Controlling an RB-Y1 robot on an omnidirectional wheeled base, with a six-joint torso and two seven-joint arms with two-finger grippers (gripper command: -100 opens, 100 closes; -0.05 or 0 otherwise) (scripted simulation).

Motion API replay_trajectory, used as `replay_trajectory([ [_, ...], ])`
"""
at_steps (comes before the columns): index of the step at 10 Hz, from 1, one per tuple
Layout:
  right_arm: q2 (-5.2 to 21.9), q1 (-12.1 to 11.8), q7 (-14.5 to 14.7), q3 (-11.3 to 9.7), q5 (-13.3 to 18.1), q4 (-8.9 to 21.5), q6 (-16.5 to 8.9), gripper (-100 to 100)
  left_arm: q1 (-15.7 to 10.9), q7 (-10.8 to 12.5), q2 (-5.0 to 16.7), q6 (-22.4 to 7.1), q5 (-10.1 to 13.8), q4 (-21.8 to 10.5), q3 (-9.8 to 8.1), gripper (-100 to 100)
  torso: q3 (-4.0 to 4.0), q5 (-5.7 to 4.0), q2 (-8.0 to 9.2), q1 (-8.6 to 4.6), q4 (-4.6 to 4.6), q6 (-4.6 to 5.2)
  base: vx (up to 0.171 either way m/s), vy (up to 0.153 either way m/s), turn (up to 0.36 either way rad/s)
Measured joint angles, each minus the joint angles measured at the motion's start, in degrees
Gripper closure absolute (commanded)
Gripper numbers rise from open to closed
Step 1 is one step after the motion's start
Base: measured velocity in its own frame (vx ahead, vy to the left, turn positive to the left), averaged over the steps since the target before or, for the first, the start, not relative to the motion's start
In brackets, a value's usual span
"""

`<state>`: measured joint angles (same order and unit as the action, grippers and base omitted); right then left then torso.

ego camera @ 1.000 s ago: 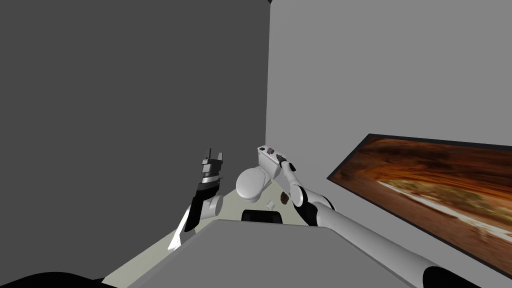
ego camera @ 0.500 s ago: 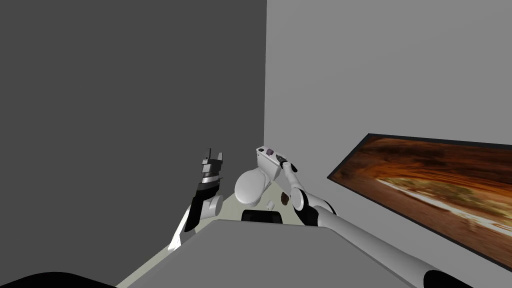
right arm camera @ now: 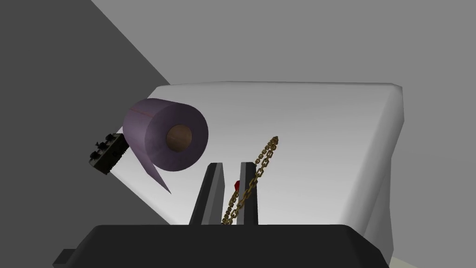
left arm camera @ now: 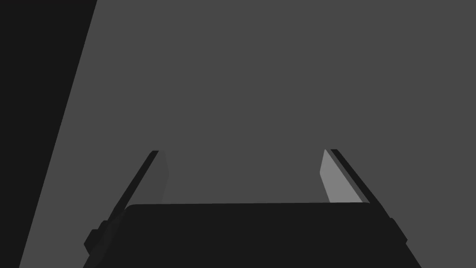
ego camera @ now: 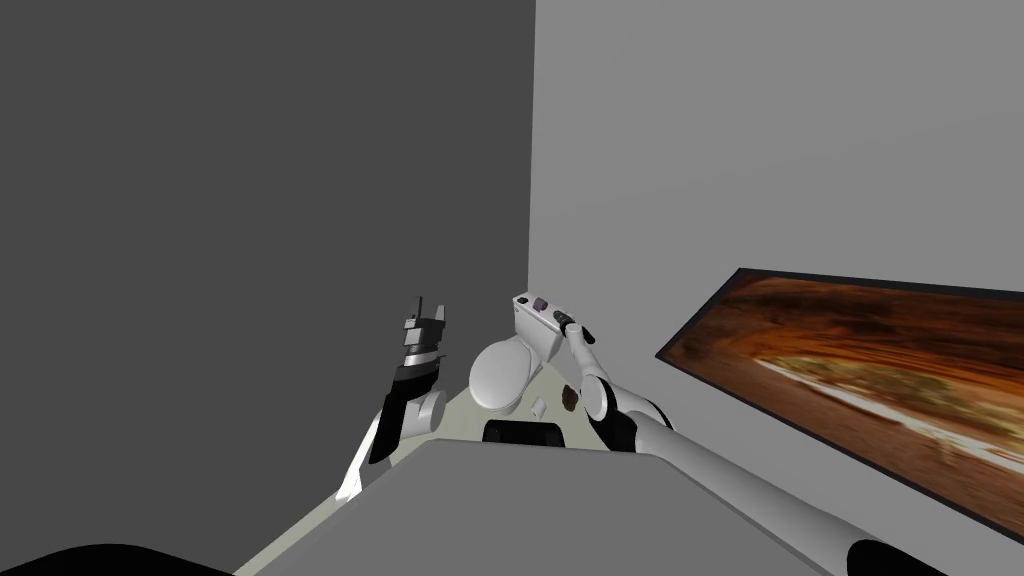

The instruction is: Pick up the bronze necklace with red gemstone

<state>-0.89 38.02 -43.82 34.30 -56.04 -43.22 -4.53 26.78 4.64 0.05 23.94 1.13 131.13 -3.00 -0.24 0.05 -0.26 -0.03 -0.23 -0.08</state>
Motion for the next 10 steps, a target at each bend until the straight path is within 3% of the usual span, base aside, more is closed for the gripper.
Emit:
replay_trajectory([
  [1,0.0,0.0,0.0,0.0,0.0,0.0,0.0,0,0.0,0.0,0.0,0.0,0.0,0.0,0.0,0,-0.01,0.01,-0.02,0.01,-0.01,0.01,0.0,0.0,0.0],
  [2,0.0,0.0,0.0,0.0,0.0,0.0,0.0,100,0.0,0.0,0.0,0.0,0.0,0.0,0.0,0,-0.02,0.01,-0.03,0.01,-0.01,0.01,-0.046,-0.059,0.186],
  [7,0.4,2.5,-1.7,0.4,1.2,4.8,5.1,100,0.0,0.0,0.0,0.0,0.0,0.0,0.0,0,0.17,-0.02,0.3,-0.22,0.06,0.05,-0.086,-0.086,0.151],
  [10,1.8,4.2,-4.0,-2.0,0.4,9.0,9.7,100,0.0,0.0,0.0,0.0,0.0,0.0,0.0,0,0.15,-0.02,0.25,-0.21,0.08,0.03,-0.074,-0.066,0.123],
])
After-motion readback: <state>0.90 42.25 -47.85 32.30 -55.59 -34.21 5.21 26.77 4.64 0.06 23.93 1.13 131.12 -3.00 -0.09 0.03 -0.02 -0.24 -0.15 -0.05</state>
